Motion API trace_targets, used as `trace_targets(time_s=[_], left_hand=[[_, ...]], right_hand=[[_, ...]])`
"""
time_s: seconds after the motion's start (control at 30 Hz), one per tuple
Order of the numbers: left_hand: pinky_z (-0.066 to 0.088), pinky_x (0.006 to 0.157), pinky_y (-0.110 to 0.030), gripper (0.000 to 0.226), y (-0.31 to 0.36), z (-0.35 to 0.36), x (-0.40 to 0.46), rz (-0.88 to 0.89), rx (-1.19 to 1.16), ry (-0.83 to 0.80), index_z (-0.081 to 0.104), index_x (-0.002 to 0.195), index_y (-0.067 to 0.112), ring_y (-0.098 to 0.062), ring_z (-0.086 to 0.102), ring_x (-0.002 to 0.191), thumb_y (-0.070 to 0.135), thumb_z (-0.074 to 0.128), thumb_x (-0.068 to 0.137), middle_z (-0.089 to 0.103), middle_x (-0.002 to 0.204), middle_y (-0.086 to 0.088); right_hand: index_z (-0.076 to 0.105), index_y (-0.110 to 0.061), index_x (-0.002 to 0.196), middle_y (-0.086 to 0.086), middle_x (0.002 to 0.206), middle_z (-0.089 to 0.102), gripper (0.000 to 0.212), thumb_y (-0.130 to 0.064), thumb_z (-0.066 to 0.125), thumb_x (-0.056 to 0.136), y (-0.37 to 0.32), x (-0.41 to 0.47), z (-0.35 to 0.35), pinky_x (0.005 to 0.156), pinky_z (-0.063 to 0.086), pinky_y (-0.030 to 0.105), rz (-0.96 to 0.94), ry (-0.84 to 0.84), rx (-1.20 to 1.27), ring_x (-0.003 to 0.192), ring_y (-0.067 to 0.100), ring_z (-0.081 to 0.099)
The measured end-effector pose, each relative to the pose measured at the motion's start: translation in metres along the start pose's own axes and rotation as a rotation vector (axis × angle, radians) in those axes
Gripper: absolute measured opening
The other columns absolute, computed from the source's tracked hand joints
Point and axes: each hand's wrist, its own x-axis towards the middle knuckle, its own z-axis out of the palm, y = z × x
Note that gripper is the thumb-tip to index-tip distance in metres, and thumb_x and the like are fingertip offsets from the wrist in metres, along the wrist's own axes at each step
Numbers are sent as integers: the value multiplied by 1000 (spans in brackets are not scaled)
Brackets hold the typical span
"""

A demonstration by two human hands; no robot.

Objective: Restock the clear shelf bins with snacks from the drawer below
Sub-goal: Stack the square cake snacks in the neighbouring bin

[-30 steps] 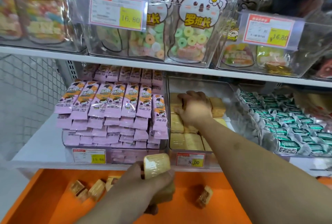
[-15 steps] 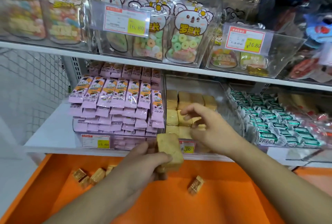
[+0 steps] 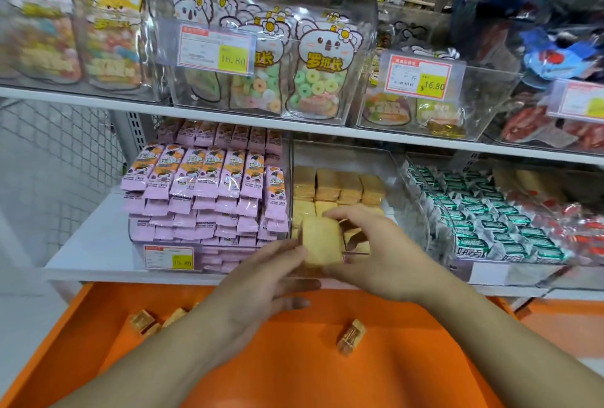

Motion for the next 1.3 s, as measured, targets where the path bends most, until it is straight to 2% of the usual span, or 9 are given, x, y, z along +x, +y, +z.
trace_targets(time_s=[0.1,0.23,0.47,0.6,0.9,1.0,1.13,1.23,1.3], left_hand=[[61,88,-46,39,3,-3,10,12,169,41,56,141,38,-22,77,98,43,58,103,77,114,4],[60,93,-41,39,-3,-2,19,33,347,39,48,145,51,-13,72,101,50,47,106,72,115,18],[62,86,-41,35,-15,-13,35,43,314,40,55,139,52,-11,74,93,48,51,104,74,105,23],[62,89,-44,33,-21,-19,40,46,316,31,57,135,55,-12,75,92,46,53,104,74,103,26],[64,76,-30,41,-19,-21,35,55,341,7,52,145,50,-11,75,95,44,55,105,75,114,19],[62,78,-33,44,-20,-22,29,49,299,-12,51,146,48,-16,75,100,44,58,103,76,115,17],[61,84,-37,44,-25,-24,18,57,284,-46,51,147,45,-18,74,104,43,58,103,75,120,15],[60,85,-36,40,-37,-28,5,55,311,-54,56,142,47,-15,74,105,43,59,103,73,122,15],[60,88,-39,37,-51,-33,-2,44,362,-38,59,138,49,-13,73,104,41,60,102,73,123,13]], right_hand=[[58,-29,137,-13,126,56,77,-33,96,70,17,29,-6,86,54,20,120,141,-51,105,0,60],[55,-26,141,-9,122,60,87,-39,97,66,46,76,11,92,57,33,257,120,-118,104,8,62],[52,-18,142,-1,121,63,76,-25,92,78,71,124,54,97,53,30,355,15,47,115,17,63],[55,-21,132,-1,122,66,66,-37,90,79,80,130,62,102,53,42,375,113,-107,115,19,64],[61,-21,129,2,128,67,56,-53,78,87,56,91,42,97,53,38,345,207,-264,119,23,62],[66,-23,122,-3,119,68,41,-47,75,90,33,56,27,93,54,34,275,281,-188,111,16,63],[71,-19,101,7,94,72,12,-31,73,97,-3,0,8,68,55,27,290,183,152,82,21,67],[73,-12,94,18,94,73,13,-22,68,100,-4,-33,10,75,59,42,335,42,348,89,31,70],[74,-16,90,20,94,71,16,-30,70,96,10,-49,29,76,58,50,388,-14,310,83,31,68]])
